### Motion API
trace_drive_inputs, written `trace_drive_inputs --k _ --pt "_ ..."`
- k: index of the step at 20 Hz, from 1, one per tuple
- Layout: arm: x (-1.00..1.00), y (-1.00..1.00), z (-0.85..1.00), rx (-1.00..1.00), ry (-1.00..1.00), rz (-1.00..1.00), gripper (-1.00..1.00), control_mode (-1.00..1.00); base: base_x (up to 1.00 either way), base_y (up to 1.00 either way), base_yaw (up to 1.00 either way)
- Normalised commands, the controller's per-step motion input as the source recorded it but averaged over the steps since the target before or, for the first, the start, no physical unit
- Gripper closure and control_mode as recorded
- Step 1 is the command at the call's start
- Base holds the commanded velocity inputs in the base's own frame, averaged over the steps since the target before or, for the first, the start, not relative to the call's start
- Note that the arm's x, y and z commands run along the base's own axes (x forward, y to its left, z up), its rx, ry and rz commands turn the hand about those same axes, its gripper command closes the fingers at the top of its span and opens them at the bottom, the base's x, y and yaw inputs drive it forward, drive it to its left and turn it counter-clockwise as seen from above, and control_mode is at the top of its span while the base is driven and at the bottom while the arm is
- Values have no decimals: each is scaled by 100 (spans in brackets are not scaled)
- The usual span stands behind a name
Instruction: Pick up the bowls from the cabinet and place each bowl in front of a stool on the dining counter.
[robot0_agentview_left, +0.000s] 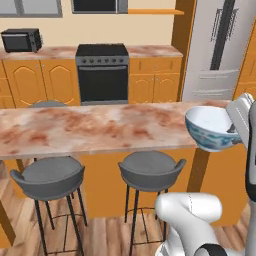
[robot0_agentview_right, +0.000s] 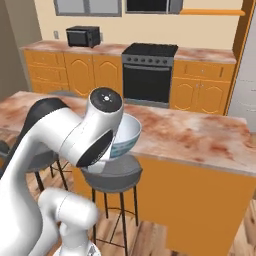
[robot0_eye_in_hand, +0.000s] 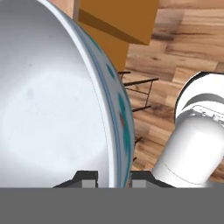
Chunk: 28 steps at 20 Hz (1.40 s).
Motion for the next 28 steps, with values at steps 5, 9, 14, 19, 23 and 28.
trace_drive_inputs --k 5,9,14,19,23,28 --pt "0 0 0 0 0 0 100 100 65 0 -17" --pt "0 0 0 0 0 0 100 100 71 34 -4" --pt "14 12 -10 0 0 0 100 -100 40 37 -3" --pt "98 59 -71 0 0 0 100 -100 0 0 0" --pt "100 60 -91 0 3 0 100 -100 0 0 0" --pt "100 8 -83 11 2 2 100 -100 0 0 0"
